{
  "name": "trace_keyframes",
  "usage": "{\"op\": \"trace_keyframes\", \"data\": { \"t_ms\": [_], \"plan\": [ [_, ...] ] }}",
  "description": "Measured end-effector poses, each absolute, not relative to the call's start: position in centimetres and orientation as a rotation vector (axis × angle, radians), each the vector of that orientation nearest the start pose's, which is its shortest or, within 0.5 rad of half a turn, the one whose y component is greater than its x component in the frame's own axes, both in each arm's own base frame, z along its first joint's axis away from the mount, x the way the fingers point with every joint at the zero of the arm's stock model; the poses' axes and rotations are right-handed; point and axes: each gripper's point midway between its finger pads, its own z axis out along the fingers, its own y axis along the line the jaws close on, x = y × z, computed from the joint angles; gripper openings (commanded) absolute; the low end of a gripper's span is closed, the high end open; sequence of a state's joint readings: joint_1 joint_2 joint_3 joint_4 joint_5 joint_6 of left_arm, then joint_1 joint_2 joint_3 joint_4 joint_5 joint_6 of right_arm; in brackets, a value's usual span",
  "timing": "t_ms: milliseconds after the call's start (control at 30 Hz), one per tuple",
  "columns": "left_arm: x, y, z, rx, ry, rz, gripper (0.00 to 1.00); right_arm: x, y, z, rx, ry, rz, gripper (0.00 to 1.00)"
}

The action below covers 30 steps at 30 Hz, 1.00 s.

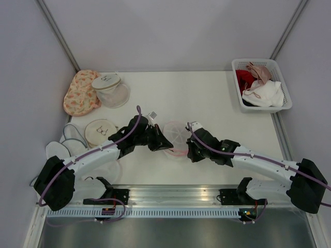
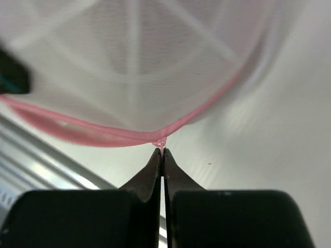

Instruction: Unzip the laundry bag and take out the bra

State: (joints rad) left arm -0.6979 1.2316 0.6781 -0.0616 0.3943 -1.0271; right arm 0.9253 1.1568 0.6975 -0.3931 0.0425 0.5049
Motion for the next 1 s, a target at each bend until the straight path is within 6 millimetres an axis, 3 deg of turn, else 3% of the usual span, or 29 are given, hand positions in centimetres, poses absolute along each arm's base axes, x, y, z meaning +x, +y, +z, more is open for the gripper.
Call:
{"op": "trace_keyframes", "data": {
  "t_ms": [133, 267, 433, 567, 700, 733, 767, 800, 867, 1000],
  "plan": [
    [19.9, -29.7, 14.0, -0.14, 2.495, -1.296, 0.02, 18.8, 22.0, 8.0, -0.394, 2.472, 0.356, 0.0],
    [20.4, -30.1, 14.7, -0.095, 2.481, -1.305, 0.02, 21.9, 19.9, 7.9, -0.242, 2.428, 0.147, 0.0],
    [21.6, -31.0, 16.2, 0.012, 2.451, -1.339, 0.02, 23.6, 19.0, 8.6, -0.178, 2.377, 0.085, 0.0],
    [24.3, -32.7, 18.2, 0.124, 2.418, -1.375, 0.02, 23.9, 18.6, 10.2, -0.153, 2.332, 0.107, 0.0],
    [28.4, -34.5, 19.9, 0.19, 2.375, -1.434, 0.02, 23.7, 18.3, 13.3, -0.129, 2.255, 0.198, 0.0],
    [29.5, -34.9, 20.2, 0.205, 2.361, -1.454, 0.06, 23.6, 18.3, 14.0, -0.123, 2.238, 0.218, 0.0],
    [30.4, -35.4, 20.6, 0.221, 2.36, -1.481, 0.18, 23.5, 18.3, 14.8, -0.118, 2.217, 0.248, 0.01],
    [31.3, -35.9, 21.0, 0.243, 2.345, -1.503, 0.58, 23.3, 18.3, 15.5, -0.113, 2.2, 0.275, 0.0],
    [32.9, -36.6, 21.6, 0.272, 2.317, -1.52, 0.99, 22.9, 18.3, 16.4, -0.116, 2.182, 0.32, 0.0],
    [33.6, -36.3, 22.0, 0.257, 2.3, -1.501, 1.0, 22.1, 18.5, 16.6, -0.14, 2.193, 0.36, 0.0]
  ]
}}
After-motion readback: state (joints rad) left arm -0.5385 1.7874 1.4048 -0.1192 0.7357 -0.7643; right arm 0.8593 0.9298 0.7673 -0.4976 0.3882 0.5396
